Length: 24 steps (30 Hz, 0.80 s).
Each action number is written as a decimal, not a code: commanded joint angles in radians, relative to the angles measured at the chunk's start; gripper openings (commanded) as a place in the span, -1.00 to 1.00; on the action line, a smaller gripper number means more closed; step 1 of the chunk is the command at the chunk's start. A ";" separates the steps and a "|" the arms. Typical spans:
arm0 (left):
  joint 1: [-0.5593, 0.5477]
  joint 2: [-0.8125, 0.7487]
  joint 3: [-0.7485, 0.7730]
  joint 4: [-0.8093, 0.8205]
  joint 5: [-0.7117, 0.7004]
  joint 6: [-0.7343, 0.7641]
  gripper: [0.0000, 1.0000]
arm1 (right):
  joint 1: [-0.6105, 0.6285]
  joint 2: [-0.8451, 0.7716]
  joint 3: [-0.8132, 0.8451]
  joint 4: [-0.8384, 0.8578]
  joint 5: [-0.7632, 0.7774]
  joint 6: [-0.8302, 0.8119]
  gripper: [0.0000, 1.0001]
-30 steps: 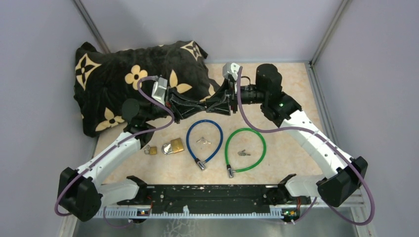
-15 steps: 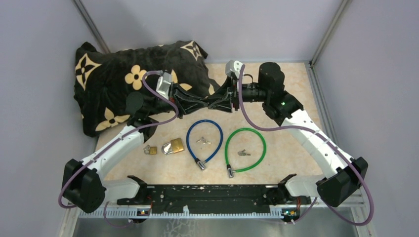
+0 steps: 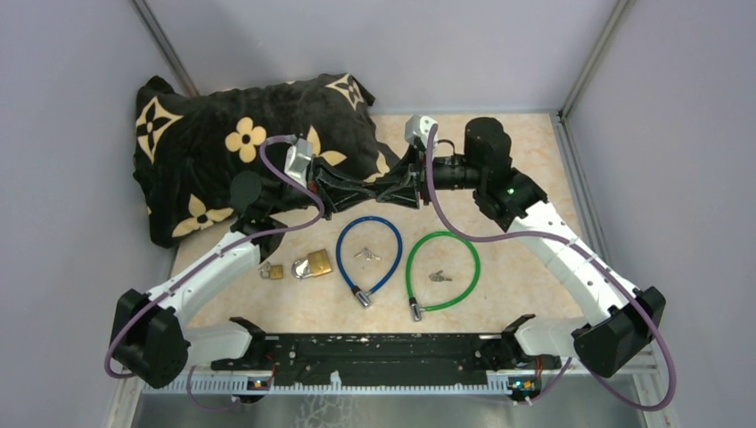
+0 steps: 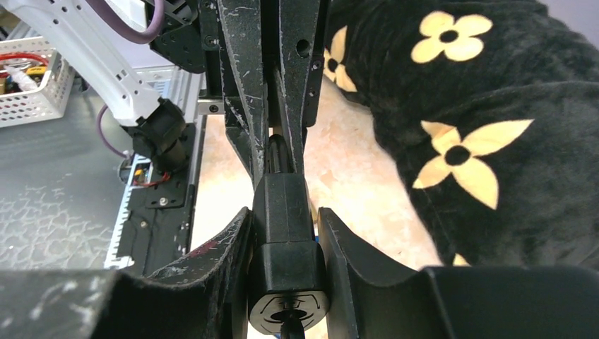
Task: Lock with the key
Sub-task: Lock the lock.
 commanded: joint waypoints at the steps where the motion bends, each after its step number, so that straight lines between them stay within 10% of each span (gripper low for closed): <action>1: -0.244 -0.011 -0.083 -0.040 0.126 0.004 -1.00 | 0.169 0.101 0.001 0.288 0.033 -0.033 -1.00; 8: -0.141 -0.161 -0.219 0.001 0.024 -0.032 -1.00 | 0.168 0.068 -0.008 0.083 0.041 -0.052 -0.90; 14: -0.013 -0.270 -0.308 0.005 -0.008 -0.095 -1.00 | 0.153 0.031 -0.028 -0.019 0.008 -0.034 0.95; 24: 0.164 -0.479 -0.469 -0.007 -0.009 -0.143 -1.00 | -0.015 -0.062 -0.118 -0.124 -0.025 0.026 0.88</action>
